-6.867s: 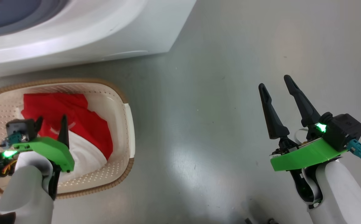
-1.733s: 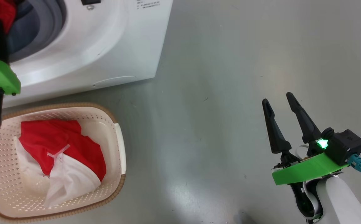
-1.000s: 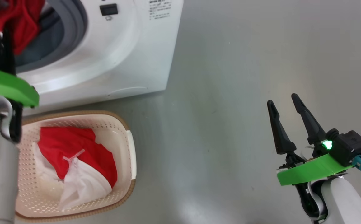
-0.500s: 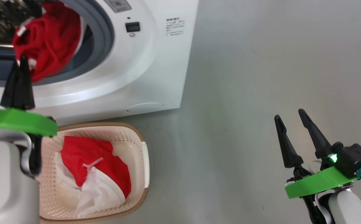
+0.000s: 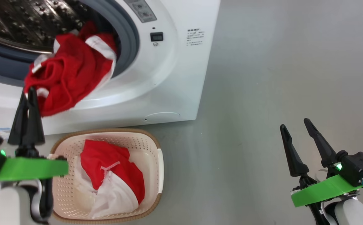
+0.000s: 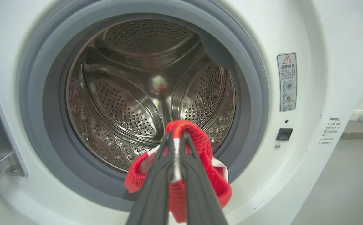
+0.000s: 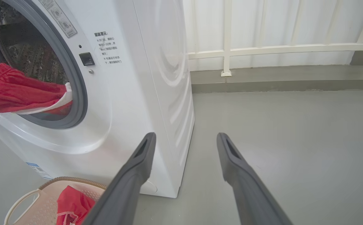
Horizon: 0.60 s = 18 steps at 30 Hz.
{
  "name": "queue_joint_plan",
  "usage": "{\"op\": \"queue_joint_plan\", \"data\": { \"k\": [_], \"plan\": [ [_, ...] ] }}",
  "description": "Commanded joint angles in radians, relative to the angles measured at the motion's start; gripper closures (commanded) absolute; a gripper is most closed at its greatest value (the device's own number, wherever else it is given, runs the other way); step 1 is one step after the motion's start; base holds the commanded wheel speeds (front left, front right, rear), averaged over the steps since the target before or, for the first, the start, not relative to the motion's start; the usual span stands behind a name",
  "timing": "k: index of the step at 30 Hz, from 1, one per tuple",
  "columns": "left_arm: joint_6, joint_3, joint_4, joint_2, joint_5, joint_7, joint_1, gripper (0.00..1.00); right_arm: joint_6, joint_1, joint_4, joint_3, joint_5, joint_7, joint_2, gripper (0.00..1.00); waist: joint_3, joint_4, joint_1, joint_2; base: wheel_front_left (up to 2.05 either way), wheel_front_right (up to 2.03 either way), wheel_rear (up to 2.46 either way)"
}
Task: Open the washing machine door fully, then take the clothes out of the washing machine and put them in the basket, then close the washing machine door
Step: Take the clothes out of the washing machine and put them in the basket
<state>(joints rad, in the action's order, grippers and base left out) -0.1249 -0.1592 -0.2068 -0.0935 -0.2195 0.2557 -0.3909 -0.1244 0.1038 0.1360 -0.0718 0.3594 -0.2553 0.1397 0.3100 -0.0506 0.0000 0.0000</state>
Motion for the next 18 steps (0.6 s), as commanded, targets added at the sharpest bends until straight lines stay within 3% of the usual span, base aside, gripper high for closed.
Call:
{"op": "queue_joint_plan", "data": {
  "k": [1,18],
  "plan": [
    [-0.006,-0.04,0.062,-0.016,0.006,0.006,0.03,1.0,-0.006,-0.016,-0.022,-0.013,-0.008,-0.006,0.016,0.0,-0.013,0.01,0.0,0.0,0.0,0.0,0.0],
    [-0.006,-0.08,0.385,0.037,0.014,0.006,0.185,1.0,-0.006,-0.033,-0.024,-0.014,-0.008,-0.006,0.023,0.0,-0.034,0.033,0.0,0.0,0.0,0.0,0.0]
  ]
}}
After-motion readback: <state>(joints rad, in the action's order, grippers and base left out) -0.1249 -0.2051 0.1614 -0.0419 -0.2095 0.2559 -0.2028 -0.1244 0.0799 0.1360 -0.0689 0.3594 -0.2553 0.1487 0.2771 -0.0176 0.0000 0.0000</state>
